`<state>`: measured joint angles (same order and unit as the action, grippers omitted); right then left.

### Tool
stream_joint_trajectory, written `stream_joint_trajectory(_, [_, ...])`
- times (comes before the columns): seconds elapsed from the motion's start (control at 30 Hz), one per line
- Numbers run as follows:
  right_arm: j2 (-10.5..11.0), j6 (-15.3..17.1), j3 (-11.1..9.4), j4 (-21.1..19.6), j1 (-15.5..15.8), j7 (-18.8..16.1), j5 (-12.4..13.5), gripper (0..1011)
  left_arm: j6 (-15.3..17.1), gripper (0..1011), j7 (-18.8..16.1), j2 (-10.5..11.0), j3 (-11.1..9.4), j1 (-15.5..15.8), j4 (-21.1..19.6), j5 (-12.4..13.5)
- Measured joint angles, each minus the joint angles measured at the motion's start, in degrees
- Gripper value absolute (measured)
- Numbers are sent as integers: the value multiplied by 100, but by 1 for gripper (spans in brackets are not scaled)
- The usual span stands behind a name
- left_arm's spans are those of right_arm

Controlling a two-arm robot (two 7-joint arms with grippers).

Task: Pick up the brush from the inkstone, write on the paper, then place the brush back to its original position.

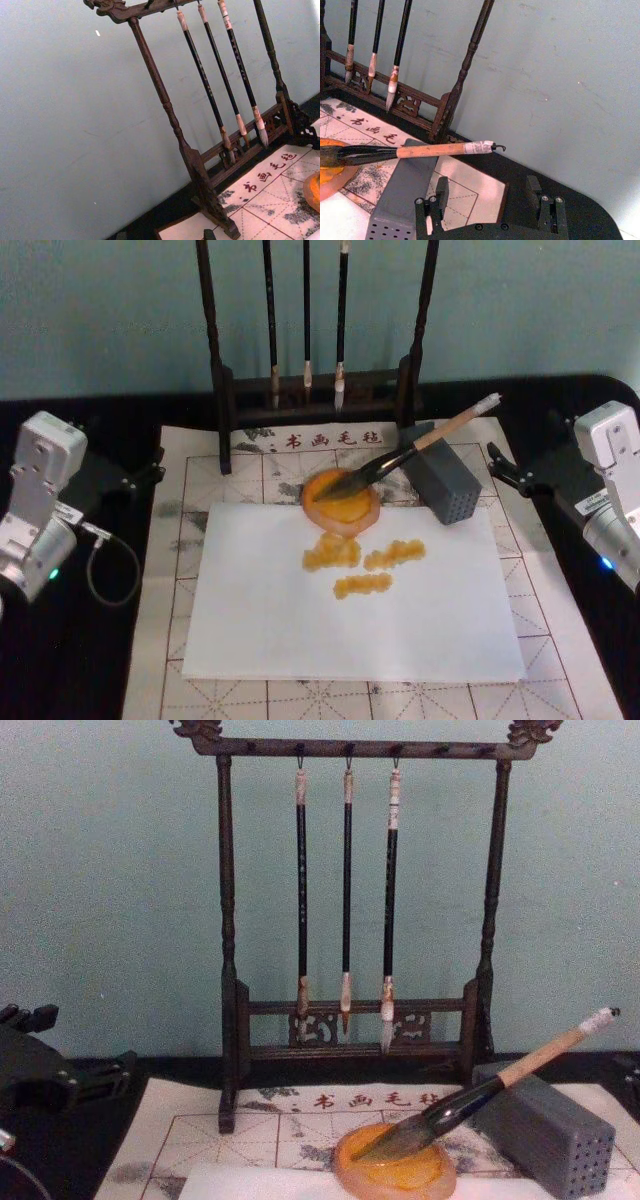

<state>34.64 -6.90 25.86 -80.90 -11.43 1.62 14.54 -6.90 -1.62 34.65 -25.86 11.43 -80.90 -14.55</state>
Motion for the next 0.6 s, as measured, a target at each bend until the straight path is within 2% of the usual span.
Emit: stream_joint_trajectory(0.6, [0, 0, 0, 0, 0, 0, 0, 1000, 0, 1001, 0, 0, 0, 0, 0, 0])
